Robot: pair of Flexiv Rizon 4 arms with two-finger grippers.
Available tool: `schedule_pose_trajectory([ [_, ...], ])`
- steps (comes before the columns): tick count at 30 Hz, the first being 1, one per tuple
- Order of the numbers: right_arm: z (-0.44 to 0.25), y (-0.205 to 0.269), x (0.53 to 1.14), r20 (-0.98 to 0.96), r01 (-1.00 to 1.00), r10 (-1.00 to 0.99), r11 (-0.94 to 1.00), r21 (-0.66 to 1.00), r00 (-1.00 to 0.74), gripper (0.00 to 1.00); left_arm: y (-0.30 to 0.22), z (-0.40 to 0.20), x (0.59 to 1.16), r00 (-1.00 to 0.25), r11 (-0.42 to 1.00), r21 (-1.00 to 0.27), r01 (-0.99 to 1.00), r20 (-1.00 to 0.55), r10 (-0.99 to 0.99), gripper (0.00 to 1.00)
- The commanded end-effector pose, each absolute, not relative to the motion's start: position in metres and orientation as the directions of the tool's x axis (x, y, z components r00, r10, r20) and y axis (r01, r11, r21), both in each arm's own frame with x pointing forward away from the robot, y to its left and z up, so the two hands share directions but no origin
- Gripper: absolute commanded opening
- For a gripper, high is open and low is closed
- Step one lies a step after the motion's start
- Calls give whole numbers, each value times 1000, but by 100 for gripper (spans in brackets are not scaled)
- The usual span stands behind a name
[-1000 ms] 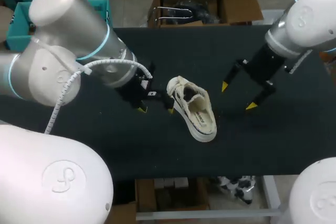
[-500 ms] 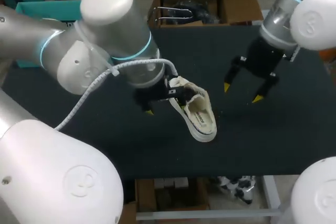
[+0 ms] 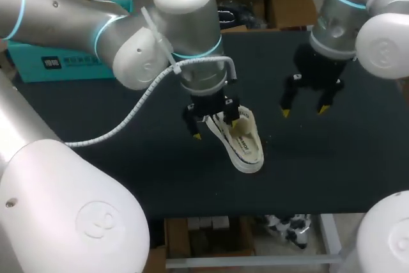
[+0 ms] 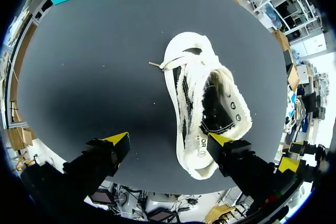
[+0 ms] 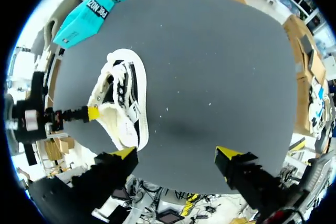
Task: Open the shoe tongue, take the insole out of the shoe, put the insole back into the shoe, and pack the shoe into the shoebox
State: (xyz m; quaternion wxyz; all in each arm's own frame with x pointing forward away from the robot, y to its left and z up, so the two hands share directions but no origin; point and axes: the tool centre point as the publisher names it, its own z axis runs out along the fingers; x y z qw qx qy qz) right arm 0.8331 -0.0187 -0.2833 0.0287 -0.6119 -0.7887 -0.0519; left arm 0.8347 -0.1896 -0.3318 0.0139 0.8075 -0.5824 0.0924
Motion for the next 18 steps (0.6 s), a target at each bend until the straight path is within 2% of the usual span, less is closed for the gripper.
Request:
schedule_pose_trajectory([
  [1, -278, -31, 820, 44, 888, 891, 445, 118, -453, 100, -204, -351, 848, 326, -327, -68, -943, 13, -945, 100],
  [3, -277, -41, 819, 93, 894, 890, 438, 95, -446, 100, -205, -351, 850, 330, -330, -69, -941, 9, -944, 100],
  [5, -277, -41, 819, 93, 894, 890, 438, 95, -446, 100, -206, -351, 850, 335, -335, -72, -940, 4, -942, 89],
  [6, -277, -41, 819, 93, 894, 890, 438, 95, -446, 100, -208, -351, 850, 338, -337, -79, -938, 0, -941, 62],
  [7, -277, -41, 819, 93, 894, 890, 438, 95, -446, 100, -208, -352, 850, 344, -343, -83, -936, -2, -939, 48],
  [8, -277, -41, 819, 93, 894, 890, 438, 95, -446, 100, -209, -353, 851, 350, -349, -80, -934, 1, -937, 40],
  [9, -277, -41, 819, 93, 894, 890, 438, 95, -446, 100, -209, -353, 852, 362, -361, -75, -930, 2, -932, 17],
  [10, -277, -41, 819, 93, 894, 890, 438, 95, -446, 100, -209, -354, 852, 369, -369, -70, -927, 8, -929, 0],
  [18, -277, -41, 819, 93, 894, 890, 438, 95, -446, 100, -206, -354, 846, 387, -388, -65, -919, 24, -922, 0],
])
